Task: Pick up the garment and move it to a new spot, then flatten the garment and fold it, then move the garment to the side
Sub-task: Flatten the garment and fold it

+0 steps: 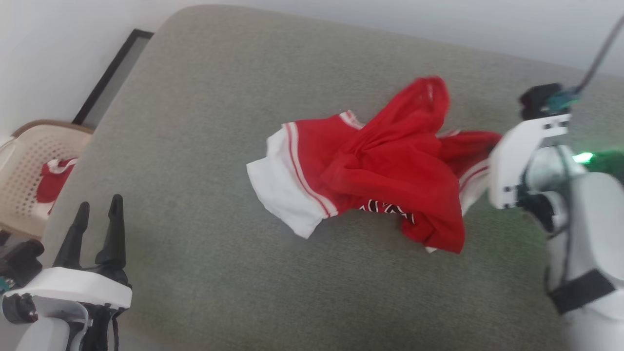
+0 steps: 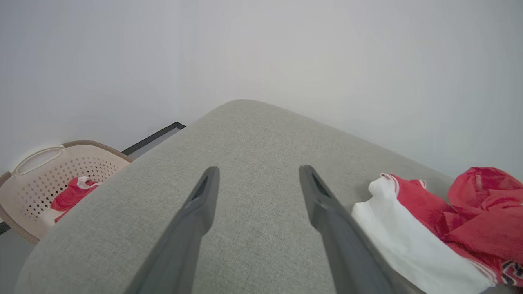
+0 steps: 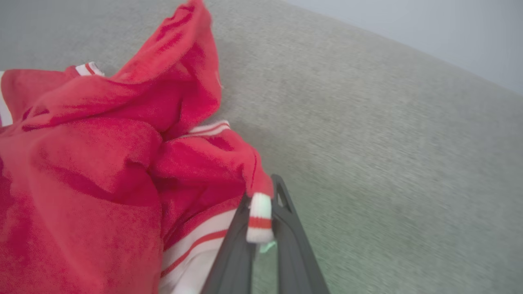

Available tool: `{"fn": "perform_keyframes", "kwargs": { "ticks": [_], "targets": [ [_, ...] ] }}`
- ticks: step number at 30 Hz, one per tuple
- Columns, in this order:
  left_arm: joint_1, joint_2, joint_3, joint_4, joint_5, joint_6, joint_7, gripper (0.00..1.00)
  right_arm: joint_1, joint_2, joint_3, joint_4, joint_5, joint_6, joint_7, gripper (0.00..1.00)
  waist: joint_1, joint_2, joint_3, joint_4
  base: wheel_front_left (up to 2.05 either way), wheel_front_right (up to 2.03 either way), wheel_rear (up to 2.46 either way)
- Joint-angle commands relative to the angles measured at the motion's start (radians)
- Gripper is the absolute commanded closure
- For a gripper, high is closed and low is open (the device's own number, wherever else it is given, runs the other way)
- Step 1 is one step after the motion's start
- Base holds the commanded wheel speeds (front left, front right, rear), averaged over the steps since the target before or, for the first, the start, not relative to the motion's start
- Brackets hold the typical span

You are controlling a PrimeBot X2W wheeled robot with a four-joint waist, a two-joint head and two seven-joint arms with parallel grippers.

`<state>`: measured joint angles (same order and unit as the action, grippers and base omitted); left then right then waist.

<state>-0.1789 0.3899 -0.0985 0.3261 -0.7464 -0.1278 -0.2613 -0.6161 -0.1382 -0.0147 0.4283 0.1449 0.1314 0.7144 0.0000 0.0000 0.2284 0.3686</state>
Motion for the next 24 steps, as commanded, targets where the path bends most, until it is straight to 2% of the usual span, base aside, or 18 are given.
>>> {"fn": "perform_keyframes", "kwargs": {
  "ticks": [1, 7, 12, 23, 24],
  "targets": [
    [0.007, 0.004, 0.008, -0.005, 0.008, -0.003, -0.005, 0.0, 0.02, -0.019, -0.016, -0.032, 0.012, -0.001, 0.015, 1.0, 0.0, 0.0, -0.008, -0.017, 0.0, 0.0, 0.0],
    [0.015, 0.003, 0.018, -0.014, 0.012, -0.003, -0.005, 0.0, 0.059, -0.086, -0.082, -0.153, 0.021, -0.001, 0.088, 1.0, 0.0, 0.0, -0.014, -0.045, 0.0, 0.0, 0.0],
    [0.016, 0.006, 0.021, -0.02, 0.013, -0.003, -0.005, 0.0, 0.107, -0.096, -0.159, -0.205, 0.016, -0.001, 0.128, 1.0, 0.0, 0.0, -0.013, -0.059, 0.0, 0.0, 0.0],
    [-0.011, 0.013, 0.009, -0.021, 0.007, -0.003, -0.005, 0.0, 0.133, -0.03, -0.245, -0.085, -0.033, -0.001, 0.095, 1.0, 0.0, 0.0, 0.008, -0.064, 0.0, 0.0, 0.0],
    [-0.012, 0.014, 0.008, -0.02, 0.008, -0.003, -0.005, 0.0, 0.13, -0.027, -0.248, -0.07, -0.036, -0.001, 0.091, 0.91, 0.0, 0.0, 0.008, -0.065, 0.0, 0.0, 0.0]
  ]
}}
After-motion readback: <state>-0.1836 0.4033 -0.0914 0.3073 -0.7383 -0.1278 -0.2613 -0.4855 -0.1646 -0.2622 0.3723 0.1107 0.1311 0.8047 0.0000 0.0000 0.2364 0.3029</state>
